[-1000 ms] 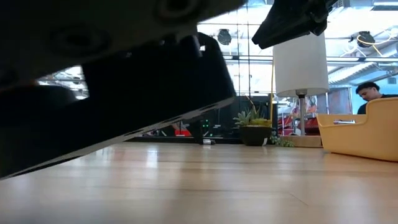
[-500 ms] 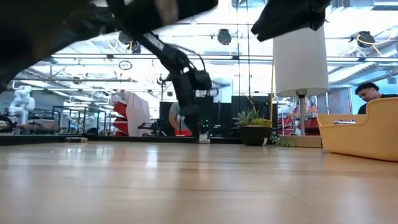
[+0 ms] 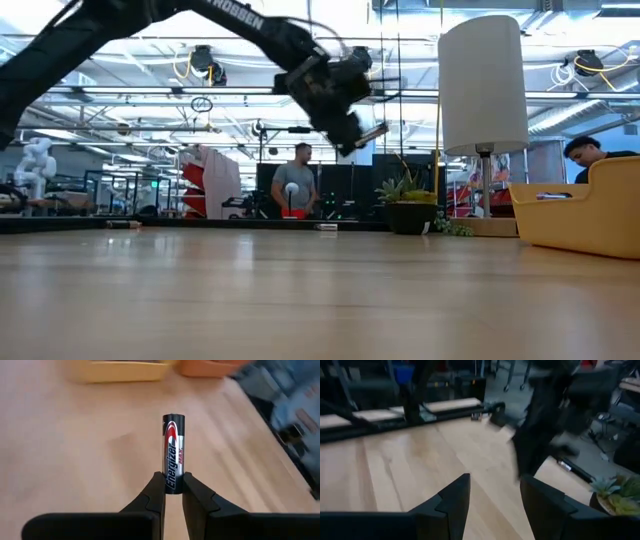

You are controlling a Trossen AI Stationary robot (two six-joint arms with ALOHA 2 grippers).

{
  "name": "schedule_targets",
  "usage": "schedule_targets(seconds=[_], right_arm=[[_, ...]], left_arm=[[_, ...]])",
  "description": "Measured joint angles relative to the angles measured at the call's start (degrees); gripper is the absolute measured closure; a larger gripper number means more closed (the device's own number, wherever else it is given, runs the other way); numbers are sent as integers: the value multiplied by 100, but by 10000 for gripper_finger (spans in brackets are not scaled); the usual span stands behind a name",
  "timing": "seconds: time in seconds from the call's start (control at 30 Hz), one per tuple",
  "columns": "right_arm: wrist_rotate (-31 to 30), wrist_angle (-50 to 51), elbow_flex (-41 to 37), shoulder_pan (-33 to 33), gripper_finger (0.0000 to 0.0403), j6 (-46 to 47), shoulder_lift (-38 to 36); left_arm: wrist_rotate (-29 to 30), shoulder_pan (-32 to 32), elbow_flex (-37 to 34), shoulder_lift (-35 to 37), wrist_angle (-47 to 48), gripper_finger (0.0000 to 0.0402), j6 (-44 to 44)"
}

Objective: Sort batteries
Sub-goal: Put the black battery into the orange bin

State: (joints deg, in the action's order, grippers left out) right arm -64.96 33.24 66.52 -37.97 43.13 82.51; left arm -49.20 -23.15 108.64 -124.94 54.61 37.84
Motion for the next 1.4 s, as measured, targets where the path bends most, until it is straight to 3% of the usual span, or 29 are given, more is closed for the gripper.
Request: schedule_targets(seconds=[0.13,0.27,0.5,0.63,0.83,1.0,1.17,1.3,1.4], right_arm=[[-502,-1,4,-317,236,103,-140],[-922,-12,4,-616,236,118,-154],[-1335,-244,7,-909,236,88,-157],[-1336,-365,7,-964,236,22,-163],[-1282,-637,152,-1006,236,-278,-192],[-1268,-680,179,-1004,236,-378,-189],[-1267,-832,177,-1009,236,-671,-183],[-1286,-899,177,-1009,236,-897,-181],[-1294,-904,177,-1006,236,-1001,-178]], left_arm=[[-8,956,-461,-10,-664,357,142],[216,1967,-1136,-14,-2434,357,-194],[2434,3279,-2049,-170,-6609,357,-1457],[3269,3698,-1954,-372,-8063,357,-1806],[3647,3981,-1205,-1137,-8071,357,-2191],[3823,3982,26,-2030,-8100,357,-2860],[3950,3980,1189,-2687,-7326,357,-3418],[3979,3980,1512,-2830,-6814,355,-3425],[3979,3978,1512,-2831,-6796,320,-3415]])
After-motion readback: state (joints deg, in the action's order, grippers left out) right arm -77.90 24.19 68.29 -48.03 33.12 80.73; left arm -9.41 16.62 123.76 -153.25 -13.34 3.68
